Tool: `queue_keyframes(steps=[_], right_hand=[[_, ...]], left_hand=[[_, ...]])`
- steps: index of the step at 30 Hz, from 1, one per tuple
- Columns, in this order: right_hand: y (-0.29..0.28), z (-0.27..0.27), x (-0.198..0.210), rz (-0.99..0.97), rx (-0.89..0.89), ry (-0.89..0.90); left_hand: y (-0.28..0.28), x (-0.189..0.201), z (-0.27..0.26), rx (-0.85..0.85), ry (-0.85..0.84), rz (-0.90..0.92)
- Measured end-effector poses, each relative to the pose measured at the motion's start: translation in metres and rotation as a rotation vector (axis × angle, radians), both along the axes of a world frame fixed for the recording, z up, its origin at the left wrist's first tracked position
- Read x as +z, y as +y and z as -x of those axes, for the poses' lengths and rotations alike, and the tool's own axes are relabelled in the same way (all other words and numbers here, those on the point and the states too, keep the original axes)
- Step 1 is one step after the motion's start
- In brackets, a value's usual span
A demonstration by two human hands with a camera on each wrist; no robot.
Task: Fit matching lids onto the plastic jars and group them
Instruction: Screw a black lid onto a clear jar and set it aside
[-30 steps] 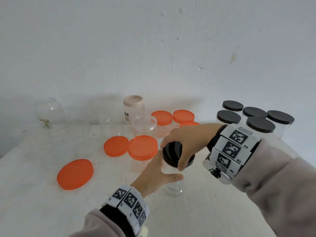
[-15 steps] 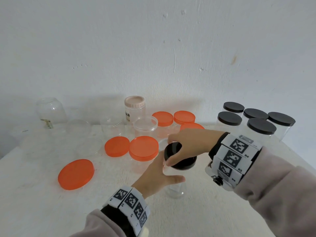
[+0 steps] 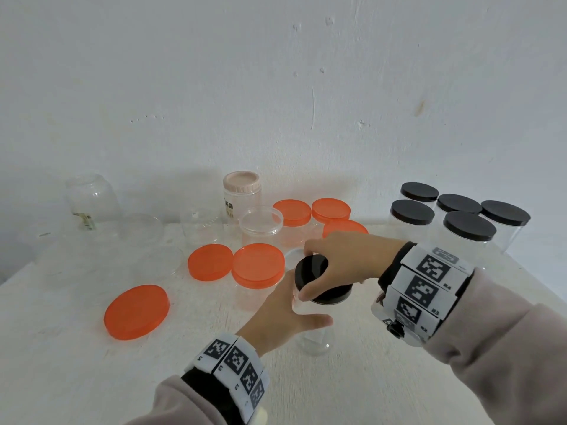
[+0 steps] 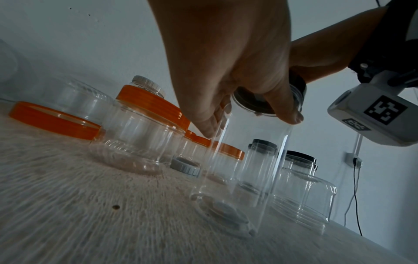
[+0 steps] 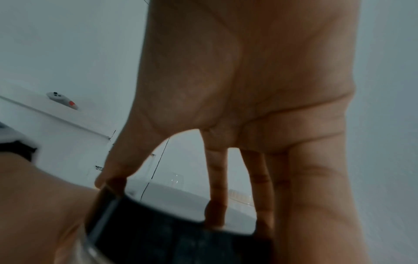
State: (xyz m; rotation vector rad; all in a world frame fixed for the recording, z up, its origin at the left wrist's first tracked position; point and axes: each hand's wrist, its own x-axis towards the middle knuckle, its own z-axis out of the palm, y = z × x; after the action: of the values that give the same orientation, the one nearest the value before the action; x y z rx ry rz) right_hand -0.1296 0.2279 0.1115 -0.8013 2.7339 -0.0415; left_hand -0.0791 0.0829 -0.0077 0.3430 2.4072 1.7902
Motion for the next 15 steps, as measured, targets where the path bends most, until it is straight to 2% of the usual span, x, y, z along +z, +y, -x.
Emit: queue_keyframes(steps=[5,9,15], right_hand=[[0.004,0.001,0.009,-0.065,0.068,-0.165],[0.004,0.002,0.012,-0.056,0.12,-0.138],[0.002,0.002,0.008,-0.03,0.049,-0.065]], left_hand=[[0.0,0.0,0.0,0.008,0.001,-0.019],[0.001,-0.002,0.0,0.006,-0.001,-0.017],[0.001,0.0,0.0,0.007,-0.012,-0.039]])
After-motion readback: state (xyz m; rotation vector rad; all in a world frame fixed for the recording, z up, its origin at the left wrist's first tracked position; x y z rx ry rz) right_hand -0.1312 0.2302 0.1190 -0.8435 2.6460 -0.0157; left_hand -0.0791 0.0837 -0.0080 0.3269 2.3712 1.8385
